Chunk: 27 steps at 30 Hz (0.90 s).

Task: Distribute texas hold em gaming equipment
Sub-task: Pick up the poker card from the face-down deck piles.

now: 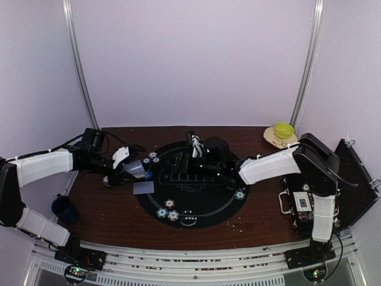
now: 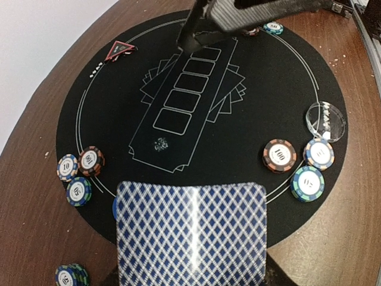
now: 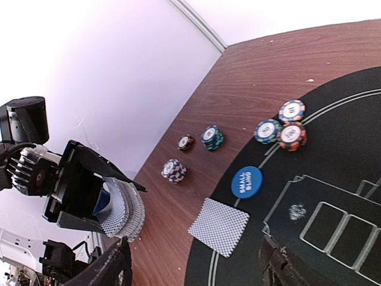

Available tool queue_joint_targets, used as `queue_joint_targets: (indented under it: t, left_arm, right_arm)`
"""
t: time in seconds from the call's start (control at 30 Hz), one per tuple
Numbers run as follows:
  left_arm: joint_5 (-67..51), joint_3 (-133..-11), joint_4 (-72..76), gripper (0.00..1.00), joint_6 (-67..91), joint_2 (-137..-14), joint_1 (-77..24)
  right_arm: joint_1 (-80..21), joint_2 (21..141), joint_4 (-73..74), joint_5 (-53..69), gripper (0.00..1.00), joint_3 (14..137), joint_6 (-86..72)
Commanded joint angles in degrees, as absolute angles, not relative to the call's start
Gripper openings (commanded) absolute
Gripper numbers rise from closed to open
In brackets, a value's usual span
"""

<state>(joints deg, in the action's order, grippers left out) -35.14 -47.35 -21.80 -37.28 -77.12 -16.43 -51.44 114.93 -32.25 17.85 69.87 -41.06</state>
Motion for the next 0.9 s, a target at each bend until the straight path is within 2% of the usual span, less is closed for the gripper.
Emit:
queue_joint_targets:
  t: [0.0,0.27,0.87]
  left_arm:
    - [-35.4,-46.8,-18.3,0.42,-36.2,-77.6,-15.9]
    - [-35.8,-46.7,-18.5,0.42,-36.5,-78.6,-15.9]
    - [-39.0,-46.8,-20.1,0.43,-38.7,-80.2,-16.1]
  right_arm:
    - [-53.9,120.7,-40.8,19.6,0.75,74.4,-46.1]
    - [-55.9,127.4,-42.6,23.6,0.76,82.6,-50.0]
    - [-56.6,134.1,-28.8,22.1,0.74,94.4,-46.6]
